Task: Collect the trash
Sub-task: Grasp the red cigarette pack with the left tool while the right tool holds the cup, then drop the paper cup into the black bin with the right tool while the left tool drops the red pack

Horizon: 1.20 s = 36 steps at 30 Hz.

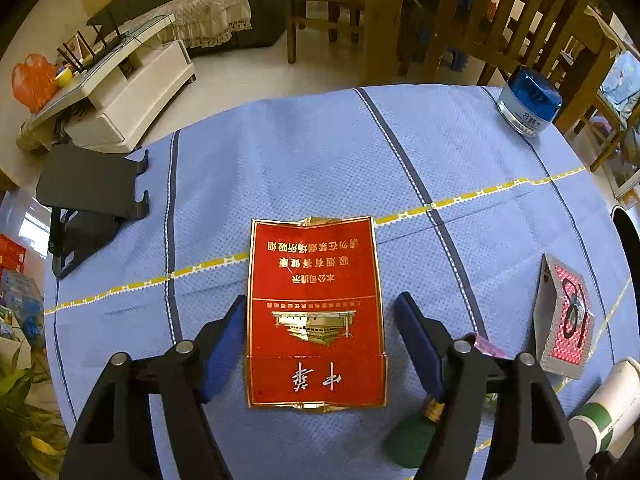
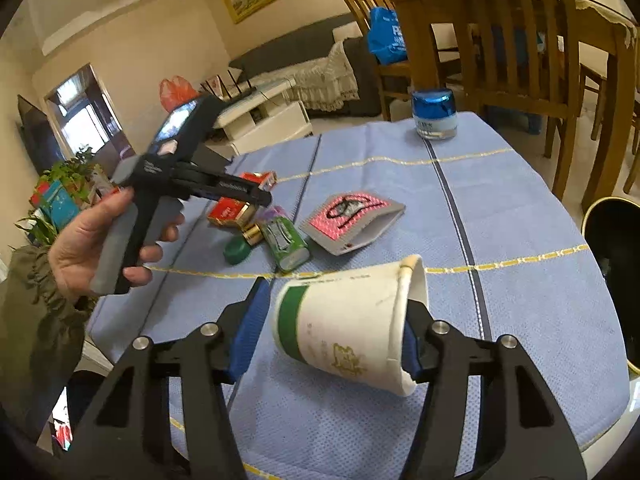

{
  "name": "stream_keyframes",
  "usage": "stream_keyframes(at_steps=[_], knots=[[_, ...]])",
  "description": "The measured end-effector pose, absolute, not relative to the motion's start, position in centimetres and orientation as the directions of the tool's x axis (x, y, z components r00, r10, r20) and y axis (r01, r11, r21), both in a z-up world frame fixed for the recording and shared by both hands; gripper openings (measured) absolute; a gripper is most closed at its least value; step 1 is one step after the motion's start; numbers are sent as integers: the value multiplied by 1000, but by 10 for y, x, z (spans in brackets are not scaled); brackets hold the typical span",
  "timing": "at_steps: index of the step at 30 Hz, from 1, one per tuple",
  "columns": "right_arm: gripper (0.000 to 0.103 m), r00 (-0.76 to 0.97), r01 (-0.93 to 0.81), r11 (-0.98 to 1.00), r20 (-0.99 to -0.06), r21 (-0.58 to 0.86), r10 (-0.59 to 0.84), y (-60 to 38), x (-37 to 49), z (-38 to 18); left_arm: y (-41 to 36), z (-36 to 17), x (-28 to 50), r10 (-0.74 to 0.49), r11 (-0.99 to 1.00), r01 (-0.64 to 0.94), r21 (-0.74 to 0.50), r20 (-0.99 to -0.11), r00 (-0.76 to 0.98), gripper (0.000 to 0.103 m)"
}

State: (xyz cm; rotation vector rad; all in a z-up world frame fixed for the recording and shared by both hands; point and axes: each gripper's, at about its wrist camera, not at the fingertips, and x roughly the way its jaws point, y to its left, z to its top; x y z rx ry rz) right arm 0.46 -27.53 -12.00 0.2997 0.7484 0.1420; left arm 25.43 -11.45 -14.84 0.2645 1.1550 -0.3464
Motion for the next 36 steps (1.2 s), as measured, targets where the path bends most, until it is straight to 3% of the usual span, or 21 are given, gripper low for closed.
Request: stream_keyframes(at_steps=[3,8,12,16,18,20,21,27,36], knots=[[63,725,-15,962,-659,274,199,-270,4,-120,-112,-149,251,-136,913,407,24,-923,361,71],[98,767,27,996,-641,90,37,-254,-7,-110,-112,-149,247,-139,913,408,17,-927,349,71],[97,723,45,999,-689,-18,-45,-244,4,-121,-116,-148,250,-128,917,399,22,-929,346,71],[96,696,75,997,-717,17,-40,-255,12,-129,-122,-147,249,-124,917,398,29,-927,354,63],[85,683,76,996,-730,55,-11,-261,15,-133,-123,-147,246,-116,917,398,38,-927,357,63],[65,670,73,993,-742,97,23,-266,18,-137,-121,-146,245,-117,917,399,33,-931,345,62],[62,670,73,991,-742,113,35,-268,18,-137,-118,-145,246,-117,919,393,27,-934,336,62],[62,702,54,990,-710,134,58,-267,12,-130,-94,-130,241,-128,942,336,-4,-929,347,61],[61,741,65,978,-666,199,86,-278,2,-119,-101,-57,195,-243,917,395,-63,-872,425,62]])
